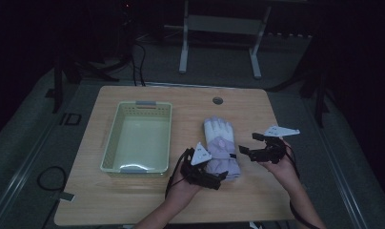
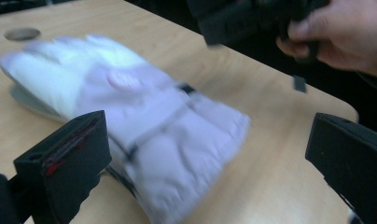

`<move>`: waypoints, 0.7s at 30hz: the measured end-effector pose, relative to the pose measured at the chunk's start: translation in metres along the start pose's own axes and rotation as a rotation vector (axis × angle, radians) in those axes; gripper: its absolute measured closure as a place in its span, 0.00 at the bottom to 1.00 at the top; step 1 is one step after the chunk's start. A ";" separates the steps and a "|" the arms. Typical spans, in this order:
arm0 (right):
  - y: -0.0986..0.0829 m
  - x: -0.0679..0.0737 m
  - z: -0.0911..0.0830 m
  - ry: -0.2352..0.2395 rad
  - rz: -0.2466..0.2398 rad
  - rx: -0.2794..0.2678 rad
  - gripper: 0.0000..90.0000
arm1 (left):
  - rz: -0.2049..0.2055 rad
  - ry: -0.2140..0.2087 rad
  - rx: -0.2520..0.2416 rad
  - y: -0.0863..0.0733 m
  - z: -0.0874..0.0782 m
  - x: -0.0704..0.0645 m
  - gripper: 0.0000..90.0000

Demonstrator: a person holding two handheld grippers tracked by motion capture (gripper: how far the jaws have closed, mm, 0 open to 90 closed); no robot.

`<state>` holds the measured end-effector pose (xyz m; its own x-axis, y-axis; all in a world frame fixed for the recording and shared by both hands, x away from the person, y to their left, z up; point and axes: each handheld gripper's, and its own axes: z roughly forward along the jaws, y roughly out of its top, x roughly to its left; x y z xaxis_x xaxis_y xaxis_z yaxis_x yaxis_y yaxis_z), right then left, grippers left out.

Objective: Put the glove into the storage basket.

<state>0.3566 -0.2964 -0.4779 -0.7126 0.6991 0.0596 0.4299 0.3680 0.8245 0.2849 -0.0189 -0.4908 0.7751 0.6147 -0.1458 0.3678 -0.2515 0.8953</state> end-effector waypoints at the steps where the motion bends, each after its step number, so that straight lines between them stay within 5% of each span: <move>1: 0.000 0.000 0.000 0.000 0.000 0.000 0.17 | 0.000 0.000 0.000 0.000 0.000 0.000 0.00; 3: 0.001 0.000 0.003 -0.010 -0.005 0.002 0.24 | 0.000 0.025 0.012 0.011 0.005 0.007 0.00; 7: 0.003 -0.001 0.012 -0.021 -0.020 -0.010 0.38 | -0.023 0.097 0.002 0.024 0.014 0.021 0.16; 10: 0.003 0.000 0.021 -0.020 -0.030 0.004 0.41 | -0.048 0.174 0.077 0.028 0.033 0.037 0.18; 11: 0.003 0.000 0.021 -0.020 -0.030 0.004 0.41 | -0.048 0.174 0.077 0.028 0.033 0.037 0.19; 14: 0.002 0.000 0.033 -0.016 -0.019 0.022 0.43 | -0.110 0.196 0.188 0.021 0.056 0.053 0.19; 18: -0.005 0.003 0.046 -0.017 -0.022 0.064 0.43 | -0.162 0.211 0.278 0.009 0.072 0.062 0.19; 21: -0.012 0.004 0.053 -0.020 -0.025 0.098 0.43 | -0.175 0.217 0.300 0.003 0.077 0.063 0.19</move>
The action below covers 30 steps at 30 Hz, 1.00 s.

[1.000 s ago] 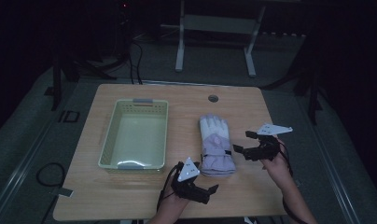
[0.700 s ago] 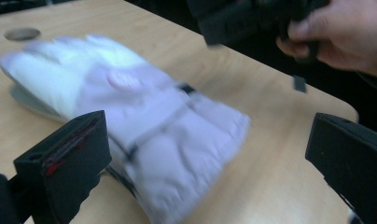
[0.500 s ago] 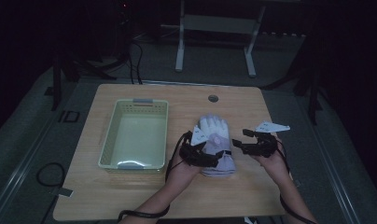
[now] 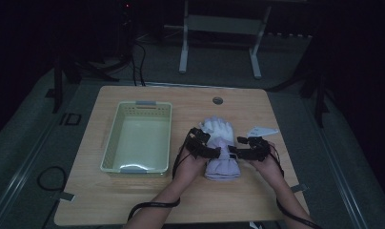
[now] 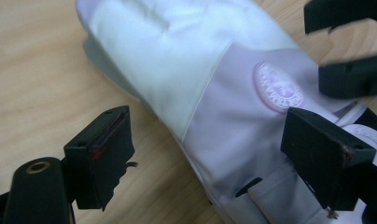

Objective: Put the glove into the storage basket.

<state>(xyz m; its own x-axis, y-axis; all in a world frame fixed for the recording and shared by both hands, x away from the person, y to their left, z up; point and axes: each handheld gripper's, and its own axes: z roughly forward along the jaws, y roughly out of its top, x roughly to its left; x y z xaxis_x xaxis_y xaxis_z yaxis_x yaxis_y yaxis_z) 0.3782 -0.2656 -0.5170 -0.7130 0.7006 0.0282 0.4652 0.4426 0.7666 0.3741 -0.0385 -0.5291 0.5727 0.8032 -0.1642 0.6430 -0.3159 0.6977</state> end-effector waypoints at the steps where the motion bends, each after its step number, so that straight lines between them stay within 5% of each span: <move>1: -0.007 0.000 0.005 0.006 0.012 0.021 0.44 | -0.031 -0.013 0.022 -0.004 0.006 0.001 0.19; 4: -0.012 -0.001 0.009 0.007 0.033 0.040 0.44 | -0.048 -0.034 0.043 -0.008 0.011 0.003 0.19; 5: -0.017 -0.003 0.014 0.015 0.050 0.064 0.45 | -0.074 -0.105 0.072 -0.010 0.017 0.008 0.23; 8: -0.022 -0.009 0.018 0.073 0.112 0.081 0.51 | -0.106 -0.158 0.084 -0.012 0.020 0.014 0.29; 9: -0.023 -0.010 0.020 0.089 0.135 0.086 0.54 | -0.126 -0.224 0.086 -0.013 0.023 0.018 0.35; 13: -0.025 -0.013 0.022 0.146 0.174 0.093 0.69 | -0.144 -0.290 0.079 -0.015 0.025 0.021 0.51; 16: -0.023 -0.011 0.022 0.147 0.169 0.101 0.77 | -0.139 -0.296 0.081 -0.013 0.024 0.020 0.62; 19: -0.018 -0.001 0.020 0.082 0.120 0.109 0.90 | -0.101 -0.259 0.078 -0.010 0.019 0.013 0.69; 30: -0.003 0.002 0.000 0.081 0.117 0.067 0.92 | -0.084 -0.289 0.056 0.005 -0.003 0.011 0.78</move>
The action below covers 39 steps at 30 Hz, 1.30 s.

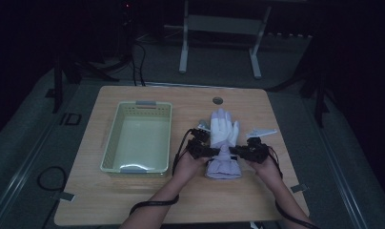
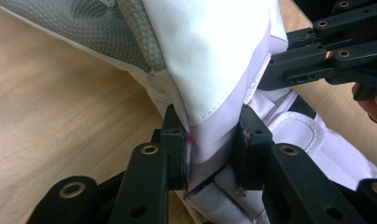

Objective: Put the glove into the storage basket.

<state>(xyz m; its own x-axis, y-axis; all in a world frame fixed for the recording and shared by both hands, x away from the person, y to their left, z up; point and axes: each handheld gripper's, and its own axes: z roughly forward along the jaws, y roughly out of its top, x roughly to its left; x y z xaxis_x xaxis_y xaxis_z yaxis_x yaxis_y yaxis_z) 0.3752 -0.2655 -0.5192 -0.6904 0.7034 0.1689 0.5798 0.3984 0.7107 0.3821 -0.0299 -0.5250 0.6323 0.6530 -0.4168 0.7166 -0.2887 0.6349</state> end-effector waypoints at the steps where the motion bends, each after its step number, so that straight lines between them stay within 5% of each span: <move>1: 0.004 0.002 -0.006 0.001 -0.009 -0.014 0.92 | 0.015 0.003 -0.005 0.004 -0.006 -0.003 0.78; 11: 0.027 0.020 -0.028 0.006 -0.044 -0.081 0.92 | 0.064 0.001 -0.024 0.019 -0.042 -0.012 0.79; 24: 0.059 0.046 -0.036 0.020 -0.070 -0.129 0.92 | 0.087 0.016 -0.049 0.029 -0.085 -0.010 0.79; 39: 0.106 0.088 -0.020 0.042 -0.117 -0.157 0.92 | 0.078 0.057 -0.077 0.030 -0.153 0.013 0.79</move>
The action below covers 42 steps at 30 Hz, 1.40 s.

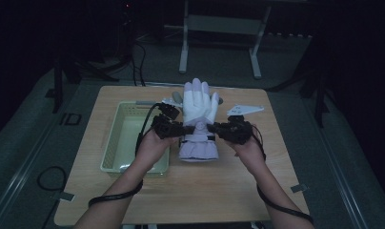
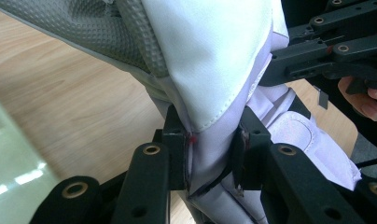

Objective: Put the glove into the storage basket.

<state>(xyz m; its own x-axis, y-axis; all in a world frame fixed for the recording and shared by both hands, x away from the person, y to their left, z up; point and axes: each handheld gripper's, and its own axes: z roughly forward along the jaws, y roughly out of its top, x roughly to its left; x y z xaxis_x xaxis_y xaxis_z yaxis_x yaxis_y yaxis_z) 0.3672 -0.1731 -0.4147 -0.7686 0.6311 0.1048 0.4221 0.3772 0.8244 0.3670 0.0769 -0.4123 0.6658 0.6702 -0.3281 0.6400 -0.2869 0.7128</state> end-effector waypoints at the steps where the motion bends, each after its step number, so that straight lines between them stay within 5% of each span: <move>1: 0.000 0.000 0.000 0.000 0.000 0.000 0.92 | 0.000 0.000 0.000 0.000 0.000 0.000 0.79; 20: 0.040 0.049 0.057 0.087 -0.033 -0.011 0.92 | -0.022 0.074 -0.004 -0.024 -0.071 0.043 0.79; 30: 0.056 0.075 0.100 0.124 -0.056 0.016 0.92 | -0.081 0.106 -0.008 -0.047 -0.099 0.077 0.79; 36: 0.057 0.080 0.124 0.124 -0.044 0.054 0.92 | -0.092 0.087 0.007 -0.061 -0.093 0.100 0.79; 42: 0.033 0.075 0.148 0.128 0.004 0.110 0.92 | -0.115 0.069 0.052 -0.080 -0.070 0.118 0.79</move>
<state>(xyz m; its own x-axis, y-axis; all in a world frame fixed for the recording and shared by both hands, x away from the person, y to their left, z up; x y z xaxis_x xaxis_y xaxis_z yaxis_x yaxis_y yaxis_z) 0.3948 -0.0129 -0.4626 -0.8186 0.5443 0.1835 0.4700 0.4511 0.7587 0.3680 0.2270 -0.4645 0.5601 0.7457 -0.3608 0.7308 -0.2396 0.6392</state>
